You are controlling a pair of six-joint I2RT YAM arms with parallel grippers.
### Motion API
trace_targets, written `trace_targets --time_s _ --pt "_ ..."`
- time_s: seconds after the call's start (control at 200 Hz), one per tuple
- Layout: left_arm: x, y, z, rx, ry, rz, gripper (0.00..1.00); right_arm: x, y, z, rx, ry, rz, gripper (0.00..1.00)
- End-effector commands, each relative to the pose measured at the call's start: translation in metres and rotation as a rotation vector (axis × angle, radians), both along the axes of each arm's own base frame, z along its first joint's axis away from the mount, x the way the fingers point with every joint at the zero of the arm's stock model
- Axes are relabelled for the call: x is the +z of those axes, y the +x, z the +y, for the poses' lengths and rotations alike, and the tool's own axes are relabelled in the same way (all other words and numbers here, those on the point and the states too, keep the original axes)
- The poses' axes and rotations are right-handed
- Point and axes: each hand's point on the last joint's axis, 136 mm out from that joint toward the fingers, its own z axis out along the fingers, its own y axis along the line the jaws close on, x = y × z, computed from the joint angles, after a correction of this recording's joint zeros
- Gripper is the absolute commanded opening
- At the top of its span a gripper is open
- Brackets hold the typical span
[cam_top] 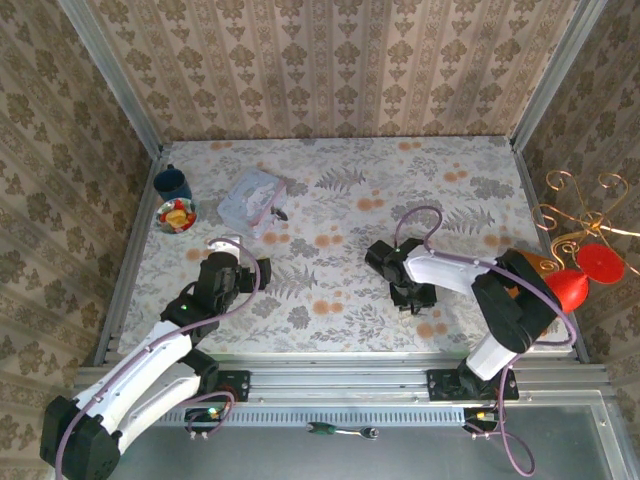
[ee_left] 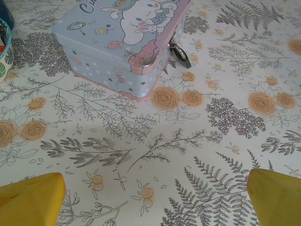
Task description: Unlock the padlock with the key
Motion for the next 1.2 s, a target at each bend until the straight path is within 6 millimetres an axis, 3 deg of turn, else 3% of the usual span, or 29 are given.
trace_targets --time_s 0.0,0.175,0.33,0.425,0.79,1.195 --pt "0.006 0.004 0.001 0.005 0.017 -0.014 1.0 0.012 -0.011 0.017 0.012 0.122 0.023 0.38" --pt "0.005 0.004 0.0 0.004 0.019 -0.007 1.0 0.003 -0.036 0.01 -0.002 0.099 0.105 0.38" --pt "0.012 0.002 0.002 0.007 -0.005 -0.042 1.0 -0.004 -0.044 0.006 -0.028 0.089 0.116 0.38" --pt "0.015 0.0 0.003 0.006 -0.018 -0.061 1.0 -0.003 -0.042 -0.003 -0.031 0.034 0.109 0.38" --pt "0.017 -0.001 0.004 0.006 -0.02 -0.071 1.0 -0.008 -0.032 -0.001 -0.016 -0.006 0.113 0.36" --pt "0.018 -0.002 0.003 -0.002 -0.03 -0.082 1.0 -0.005 -0.011 -0.015 0.02 -0.117 0.085 0.3"
